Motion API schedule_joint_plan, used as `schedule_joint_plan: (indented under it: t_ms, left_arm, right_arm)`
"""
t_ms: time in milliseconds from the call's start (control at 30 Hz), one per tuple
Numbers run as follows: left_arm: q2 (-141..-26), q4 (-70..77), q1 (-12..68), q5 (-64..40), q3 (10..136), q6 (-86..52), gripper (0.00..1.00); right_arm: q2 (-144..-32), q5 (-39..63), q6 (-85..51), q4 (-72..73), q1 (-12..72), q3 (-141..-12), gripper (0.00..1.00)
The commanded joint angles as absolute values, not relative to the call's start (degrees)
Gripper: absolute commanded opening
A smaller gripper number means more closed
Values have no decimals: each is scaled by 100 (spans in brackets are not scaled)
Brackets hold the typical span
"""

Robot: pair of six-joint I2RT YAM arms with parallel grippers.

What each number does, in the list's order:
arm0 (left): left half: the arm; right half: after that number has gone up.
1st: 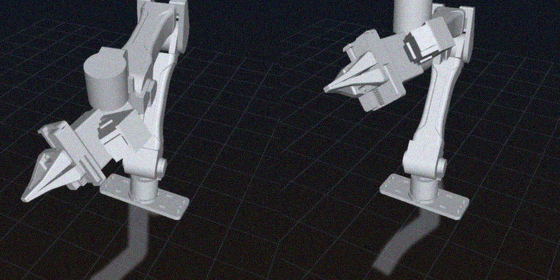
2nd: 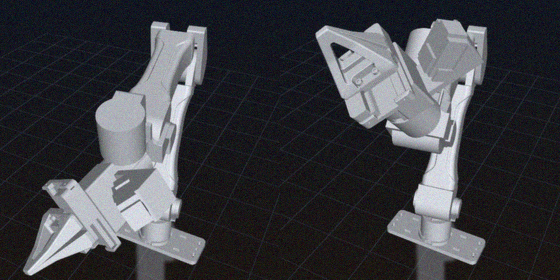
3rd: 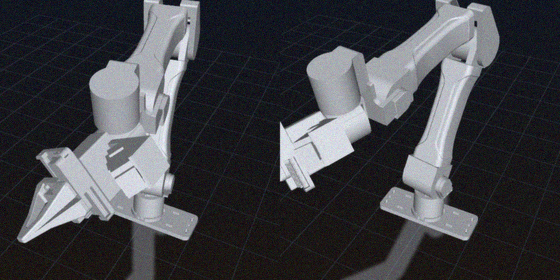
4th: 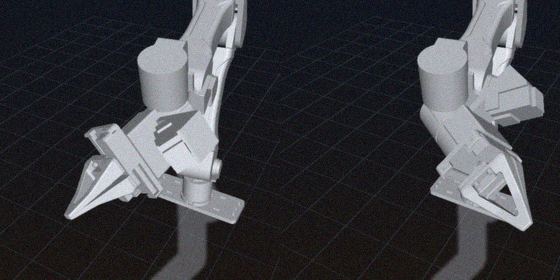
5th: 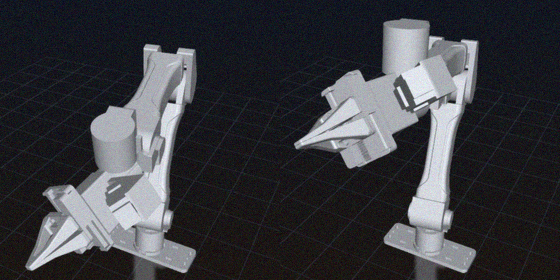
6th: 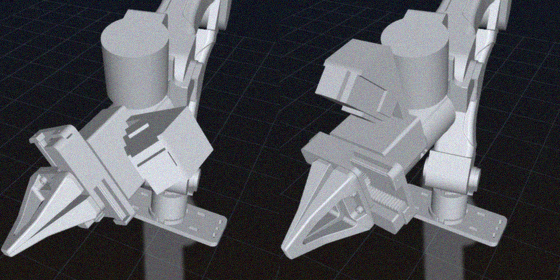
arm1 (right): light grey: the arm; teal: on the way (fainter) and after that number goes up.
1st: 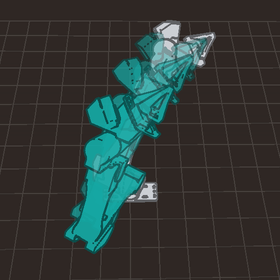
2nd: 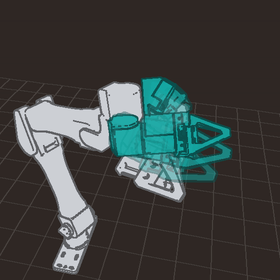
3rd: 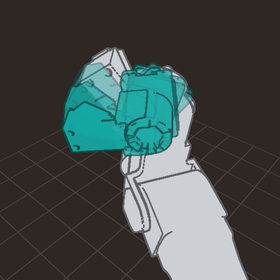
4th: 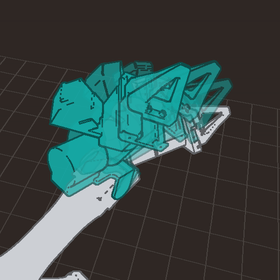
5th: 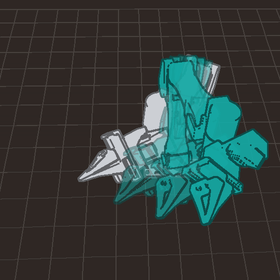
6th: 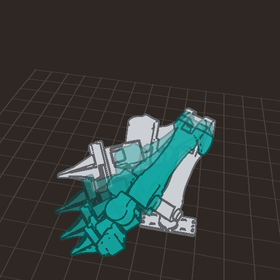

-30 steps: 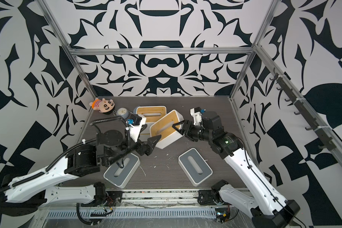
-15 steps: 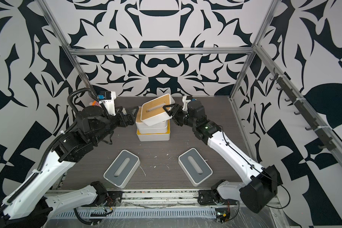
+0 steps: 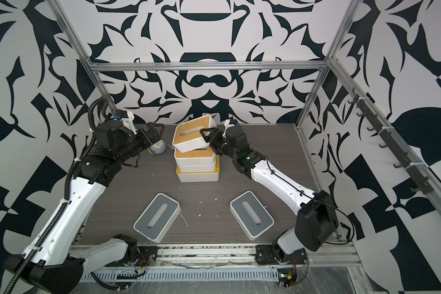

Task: Stack the tissue boxes
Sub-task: Place the tissue box at the tissue box.

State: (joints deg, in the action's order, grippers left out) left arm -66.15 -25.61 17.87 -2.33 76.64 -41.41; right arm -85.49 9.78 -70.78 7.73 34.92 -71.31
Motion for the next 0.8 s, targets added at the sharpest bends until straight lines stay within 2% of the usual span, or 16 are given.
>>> schedule_joint_plan:
  t_ms: [0, 767]
  left_arm:
    - [-6872, -2408, 1670, -769, 7555, -4526, 98]
    - [-8099, -2268, 1670, -1037, 7869, -4623, 98]
  right_arm:
    - [-8361, 805, -7159, 1633, 3516, -7397, 34]
    - [-8486, 1266, -7294, 1557, 3524, -6985, 44]
